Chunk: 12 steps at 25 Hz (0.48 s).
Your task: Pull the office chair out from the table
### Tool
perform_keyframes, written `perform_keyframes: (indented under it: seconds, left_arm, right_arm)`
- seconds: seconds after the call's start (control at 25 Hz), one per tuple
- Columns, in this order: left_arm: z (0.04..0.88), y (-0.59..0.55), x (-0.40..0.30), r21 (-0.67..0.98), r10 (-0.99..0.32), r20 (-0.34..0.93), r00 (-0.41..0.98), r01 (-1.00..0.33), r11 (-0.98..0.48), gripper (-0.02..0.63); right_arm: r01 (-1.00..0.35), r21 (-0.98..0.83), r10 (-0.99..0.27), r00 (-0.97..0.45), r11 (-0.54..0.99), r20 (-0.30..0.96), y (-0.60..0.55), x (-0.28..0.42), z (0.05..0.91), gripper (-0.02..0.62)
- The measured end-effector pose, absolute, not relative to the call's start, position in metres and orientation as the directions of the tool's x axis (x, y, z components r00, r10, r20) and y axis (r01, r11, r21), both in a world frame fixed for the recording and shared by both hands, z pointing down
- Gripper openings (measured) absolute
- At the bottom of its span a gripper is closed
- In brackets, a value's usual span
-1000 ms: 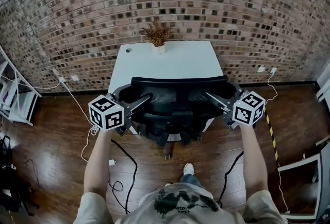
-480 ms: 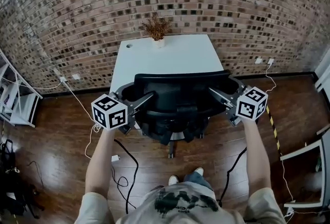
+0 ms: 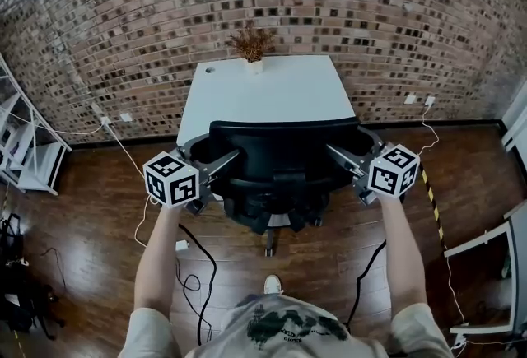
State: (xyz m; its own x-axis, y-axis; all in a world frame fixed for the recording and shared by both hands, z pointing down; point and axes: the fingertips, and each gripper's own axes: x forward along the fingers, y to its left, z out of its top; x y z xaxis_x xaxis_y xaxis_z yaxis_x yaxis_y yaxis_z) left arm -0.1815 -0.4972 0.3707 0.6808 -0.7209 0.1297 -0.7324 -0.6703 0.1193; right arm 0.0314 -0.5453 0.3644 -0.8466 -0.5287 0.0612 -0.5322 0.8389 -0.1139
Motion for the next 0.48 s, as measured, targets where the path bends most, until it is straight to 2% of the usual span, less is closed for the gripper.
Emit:
perform_keyframes:
  seconds: [0.48]
  left_arm:
    - [0.37,-0.43,-0.175,0.141,-0.751,0.152,0.643,-0.766,-0.627,0.29]
  right_arm:
    - [-0.504,-0.123,-0.501,-0.863,0.855,0.057,-0.482,0.039,0.363,0.304]
